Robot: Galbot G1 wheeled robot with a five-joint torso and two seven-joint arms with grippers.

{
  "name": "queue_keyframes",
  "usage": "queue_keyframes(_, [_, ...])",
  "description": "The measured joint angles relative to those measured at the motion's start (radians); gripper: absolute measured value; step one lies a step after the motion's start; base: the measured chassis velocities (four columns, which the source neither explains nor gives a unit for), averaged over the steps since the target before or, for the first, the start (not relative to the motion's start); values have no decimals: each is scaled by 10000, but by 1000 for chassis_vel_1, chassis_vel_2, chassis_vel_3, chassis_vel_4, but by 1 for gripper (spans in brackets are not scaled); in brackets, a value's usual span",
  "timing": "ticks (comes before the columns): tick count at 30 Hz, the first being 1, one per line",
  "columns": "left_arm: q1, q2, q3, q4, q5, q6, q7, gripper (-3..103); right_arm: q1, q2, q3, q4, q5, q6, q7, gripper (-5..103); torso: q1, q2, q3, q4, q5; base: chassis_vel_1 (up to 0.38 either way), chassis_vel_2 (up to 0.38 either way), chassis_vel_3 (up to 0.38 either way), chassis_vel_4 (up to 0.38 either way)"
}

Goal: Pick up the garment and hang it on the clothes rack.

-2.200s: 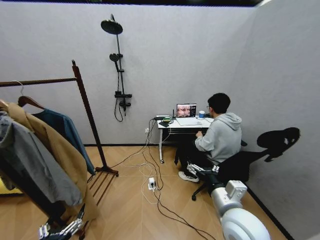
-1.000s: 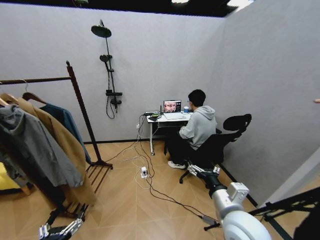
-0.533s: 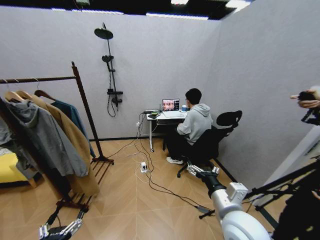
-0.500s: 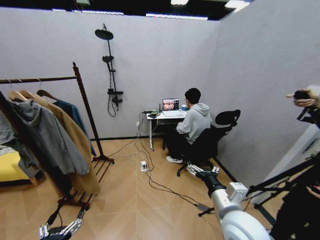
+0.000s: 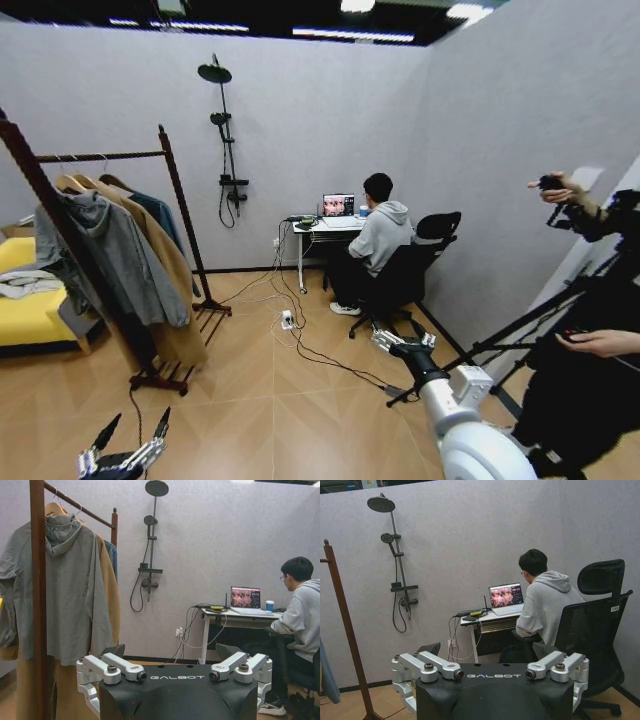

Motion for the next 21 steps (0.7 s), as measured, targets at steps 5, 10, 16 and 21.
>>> queue_keyframes(5, [0, 0, 0, 1, 0, 0, 0, 100, 23, 17, -70, -29, -33, 10, 0, 100, -1, 0, -1, 1, -4, 160, -157, -166, 182])
queue_keyframes(10, [0, 0, 0, 0, 0, 0, 0, 100, 22, -30, -80, -79, -35, 59, -2, 100, 0, 0, -1, 3, -4, 173, -116, -127, 185])
queue_keyframes(16, [0, -1, 0, 0, 0, 0, -1, 100, 41, -60, -56, -274, -63, 487, -190, 100, -6, 4, -3, 2, -4, 96, -93, -76, 108])
queue_keyframes(21, [0, 0, 0, 0, 0, 0, -1, 100, 78, -62, -40, -323, -63, 543, -226, 100, 2, -1, 1, 1, -4, 6, -10, -11, 6])
